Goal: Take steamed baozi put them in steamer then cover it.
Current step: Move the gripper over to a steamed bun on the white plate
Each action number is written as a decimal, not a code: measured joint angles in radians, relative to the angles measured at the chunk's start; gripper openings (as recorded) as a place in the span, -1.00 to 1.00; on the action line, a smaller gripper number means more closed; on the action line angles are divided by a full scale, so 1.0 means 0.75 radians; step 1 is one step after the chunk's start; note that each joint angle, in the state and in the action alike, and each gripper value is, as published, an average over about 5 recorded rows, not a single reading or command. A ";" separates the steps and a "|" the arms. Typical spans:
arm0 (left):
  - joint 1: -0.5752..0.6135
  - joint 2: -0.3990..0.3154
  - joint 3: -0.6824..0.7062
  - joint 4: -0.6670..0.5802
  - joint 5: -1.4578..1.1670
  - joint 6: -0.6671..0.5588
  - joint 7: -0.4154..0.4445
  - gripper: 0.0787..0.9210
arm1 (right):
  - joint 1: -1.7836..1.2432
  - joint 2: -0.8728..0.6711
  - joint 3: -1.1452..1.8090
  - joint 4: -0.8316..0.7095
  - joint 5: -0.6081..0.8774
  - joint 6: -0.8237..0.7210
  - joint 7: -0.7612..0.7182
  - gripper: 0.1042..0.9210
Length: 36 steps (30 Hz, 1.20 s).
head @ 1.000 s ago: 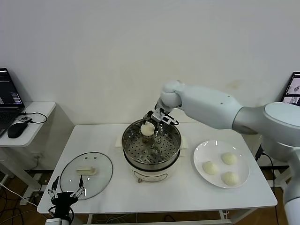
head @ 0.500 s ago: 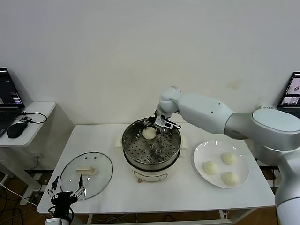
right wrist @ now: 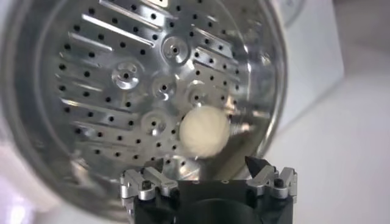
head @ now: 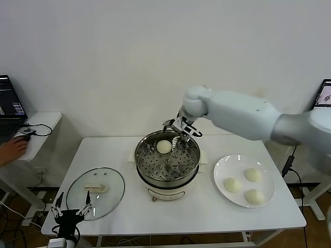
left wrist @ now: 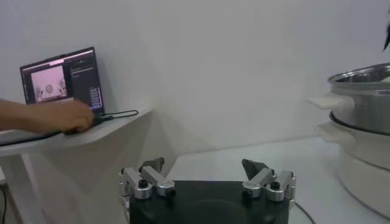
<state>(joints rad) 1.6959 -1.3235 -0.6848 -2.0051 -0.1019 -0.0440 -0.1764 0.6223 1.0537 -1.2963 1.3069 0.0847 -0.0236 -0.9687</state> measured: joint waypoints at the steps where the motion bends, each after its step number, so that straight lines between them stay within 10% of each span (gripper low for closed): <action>1: -0.002 0.003 0.002 -0.001 -0.001 0.003 0.000 0.77 | 0.015 -0.039 -0.004 0.039 0.024 -0.045 -0.005 0.76; 19: -0.011 0.056 0.027 0.007 0.009 0.023 0.001 0.77 | -0.077 -0.732 0.047 0.454 0.053 -0.379 -0.070 0.76; 36: 0.022 0.030 -0.011 0.008 0.033 0.028 0.005 0.77 | -0.717 -0.763 0.500 0.279 -0.187 -0.329 -0.050 0.76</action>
<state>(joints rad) 1.7122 -1.3014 -0.6933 -1.9988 -0.0768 -0.0232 -0.1727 0.0849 0.4812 -0.9210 1.5161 -0.0556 -0.2705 -1.0061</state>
